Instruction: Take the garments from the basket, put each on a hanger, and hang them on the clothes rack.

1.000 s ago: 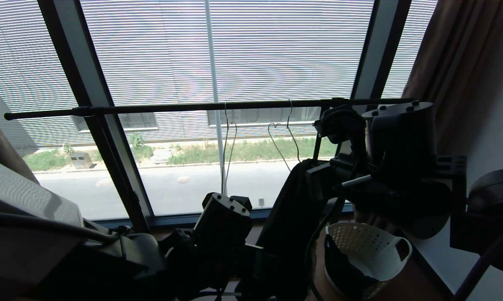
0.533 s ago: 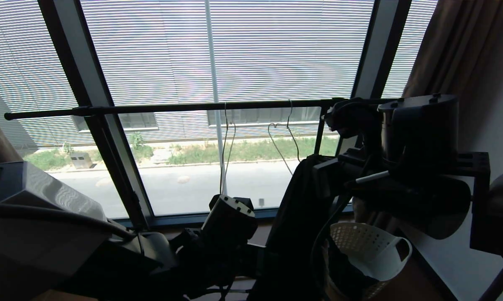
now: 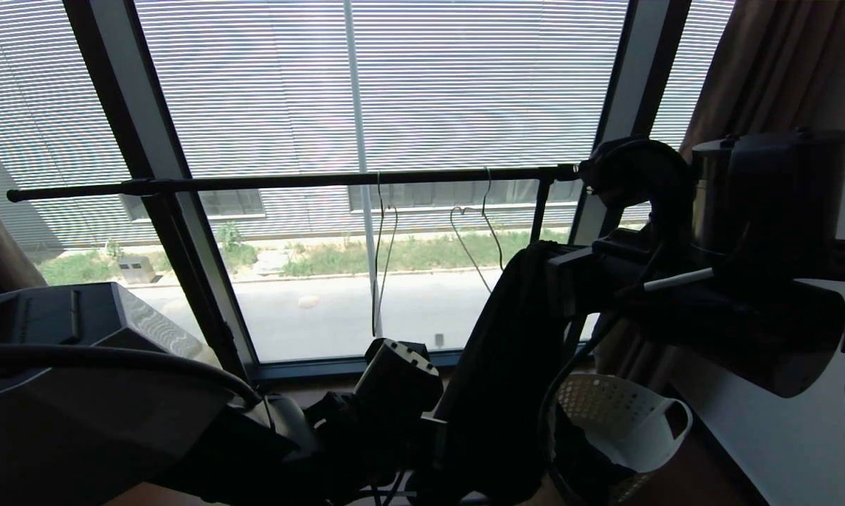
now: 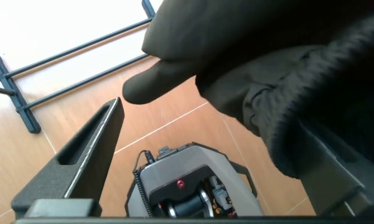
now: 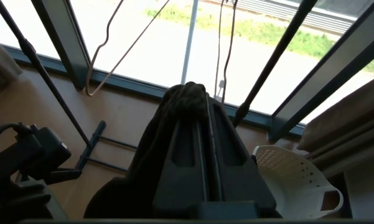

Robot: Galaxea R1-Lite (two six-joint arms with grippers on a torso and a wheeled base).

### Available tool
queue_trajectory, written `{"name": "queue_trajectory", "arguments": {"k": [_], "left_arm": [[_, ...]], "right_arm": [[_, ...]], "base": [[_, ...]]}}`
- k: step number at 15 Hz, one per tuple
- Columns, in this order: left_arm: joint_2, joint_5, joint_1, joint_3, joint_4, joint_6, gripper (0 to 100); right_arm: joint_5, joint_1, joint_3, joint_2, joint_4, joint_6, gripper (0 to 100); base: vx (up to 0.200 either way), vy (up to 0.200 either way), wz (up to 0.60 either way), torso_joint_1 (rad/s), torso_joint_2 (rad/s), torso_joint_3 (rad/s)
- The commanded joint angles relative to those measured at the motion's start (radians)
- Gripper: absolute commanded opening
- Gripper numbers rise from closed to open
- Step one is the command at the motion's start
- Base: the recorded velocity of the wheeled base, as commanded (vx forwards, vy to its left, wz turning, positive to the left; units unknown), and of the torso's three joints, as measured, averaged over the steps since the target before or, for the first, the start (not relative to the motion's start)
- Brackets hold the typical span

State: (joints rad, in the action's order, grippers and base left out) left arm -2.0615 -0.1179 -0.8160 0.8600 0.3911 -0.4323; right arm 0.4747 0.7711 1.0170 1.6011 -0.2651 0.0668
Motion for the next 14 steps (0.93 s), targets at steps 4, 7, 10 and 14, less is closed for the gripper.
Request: {"name": "queue_trajectory", "arguments": {"k": [4,7,10,14], "left_arm": [[0.037,-0.006,0.0,-0.032,0.0,0.0,0],[0.152,-0.036,0.006,-0.104,-0.001,0.003,0],[0.241,-0.04,0.035,-0.154,-0.008,0.009,0],[0.308,-0.037,0.087,-0.164,-0.006,0.156,0]], "right_arm": [[0.001,-0.041,0.005,-0.006,0.0,-0.001,0],[0.005,-0.098,0.009,0.017,-0.002,-0.004,0],[0.01,-0.116,0.006,0.016,0.0,-0.013,0],[0.105,-0.084,-0.104,-0.03,-0.002,-0.019,0]], "base": [[0.0,0.0,0.0,0.0,0.0,0.0],[0.0,0.0,0.0,0.0,0.0,0.0],[0.0,0.0,0.0,0.0,0.0,0.0],[0.0,0.0,0.0,0.0,0.0,0.0]]}}
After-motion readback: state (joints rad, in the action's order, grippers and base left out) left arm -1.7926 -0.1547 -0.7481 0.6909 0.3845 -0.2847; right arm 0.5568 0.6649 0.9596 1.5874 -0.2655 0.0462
